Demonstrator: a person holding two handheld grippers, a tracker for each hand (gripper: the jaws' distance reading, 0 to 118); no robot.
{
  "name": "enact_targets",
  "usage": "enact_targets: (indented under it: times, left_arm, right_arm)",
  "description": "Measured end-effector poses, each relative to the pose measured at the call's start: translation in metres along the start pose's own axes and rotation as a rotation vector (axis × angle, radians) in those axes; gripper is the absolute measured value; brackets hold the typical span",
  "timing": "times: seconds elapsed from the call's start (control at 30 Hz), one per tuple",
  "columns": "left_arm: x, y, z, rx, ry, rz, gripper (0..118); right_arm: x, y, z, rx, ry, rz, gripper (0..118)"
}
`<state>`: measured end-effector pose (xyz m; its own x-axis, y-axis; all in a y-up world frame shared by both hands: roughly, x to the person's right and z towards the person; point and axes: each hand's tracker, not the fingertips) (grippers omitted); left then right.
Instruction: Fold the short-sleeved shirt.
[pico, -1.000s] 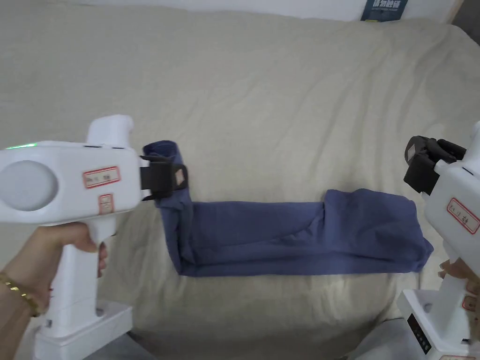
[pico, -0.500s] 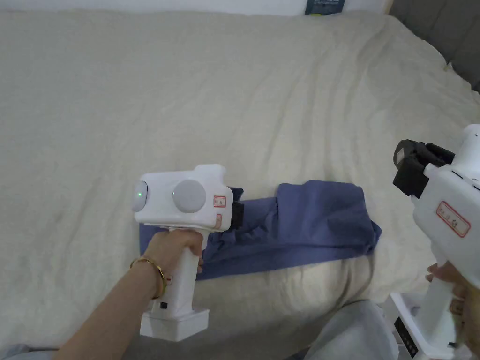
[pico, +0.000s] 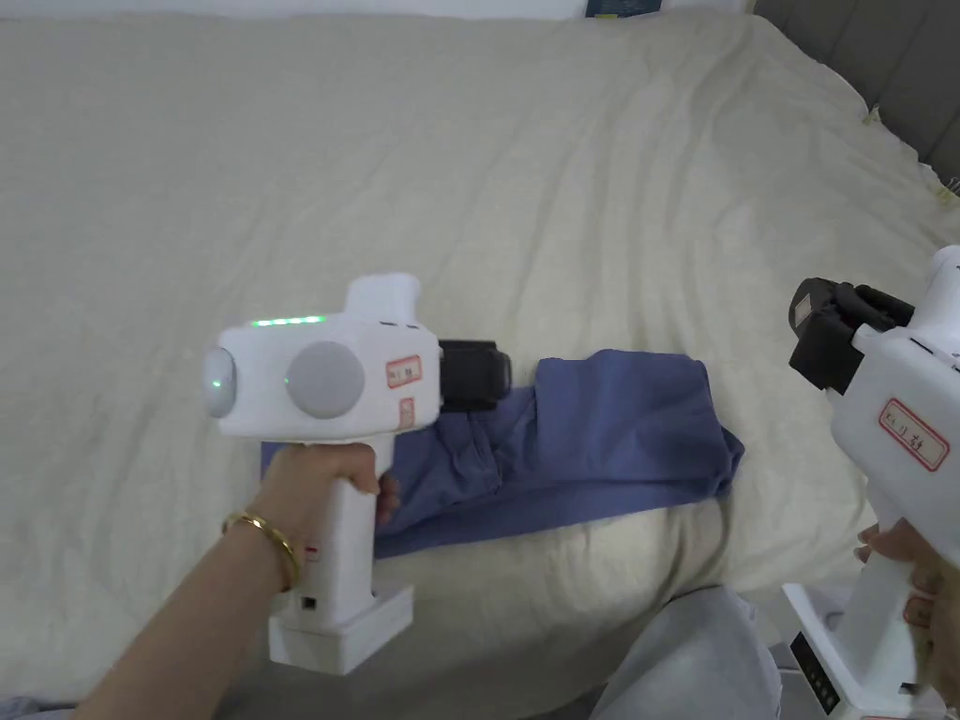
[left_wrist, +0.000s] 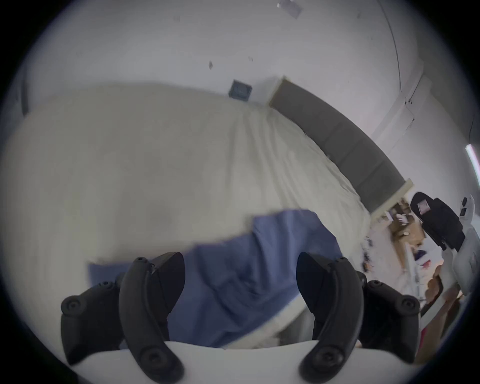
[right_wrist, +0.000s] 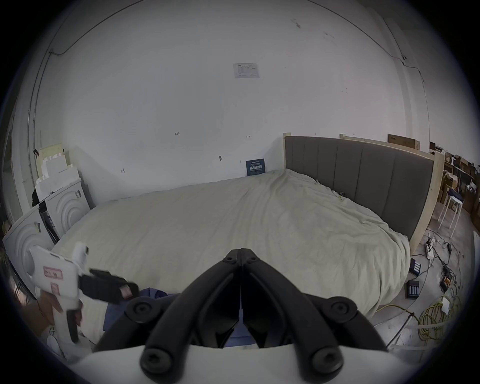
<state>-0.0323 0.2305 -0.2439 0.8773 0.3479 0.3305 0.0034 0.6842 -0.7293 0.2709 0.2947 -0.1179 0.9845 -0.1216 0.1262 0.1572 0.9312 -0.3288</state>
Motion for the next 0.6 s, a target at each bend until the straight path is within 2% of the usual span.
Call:
enact_targets:
  times: [0.1, 0.13, 0.17, 0.2, 0.27, 0.37, 0.6]
  left_arm:
    - [-0.015, 0.007, 0.015, 0.072, 0.179, -0.086, 73]
    - [-0.019, 0.005, 0.016, 0.078, 0.221, -0.106, 54]
    - [-0.023, 0.001, 0.016, 0.069, 0.232, -0.106, 29]
    - [-0.025, -0.004, 0.015, 0.052, 0.223, -0.091, 16]
    - [-0.026, -0.023, 0.007, 0.015, 0.197, -0.056, 5]
    - [-0.009, -0.051, -0.008, -0.035, 0.165, -0.068, 2]
    - [0.051, -0.111, -0.062, -0.216, 0.095, -0.273, 1]
  right_arm:
    - [-0.004, 0.000, 0.002, 0.005, 0.008, 0.002, 3]
    - [-0.005, 0.000, 0.002, 0.006, 0.010, 0.005, 3]
    - [-0.007, 0.000, 0.002, 0.006, 0.014, 0.007, 3]
    - [-0.008, -0.001, 0.002, 0.004, 0.017, 0.007, 3]
    - [-0.010, -0.002, 0.002, 0.002, 0.025, 0.005, 3]
    - [-0.012, -0.005, 0.001, -0.008, 0.030, 0.007, 3]
    - [-0.004, -0.006, 0.007, -0.020, 0.019, 0.006, 3]
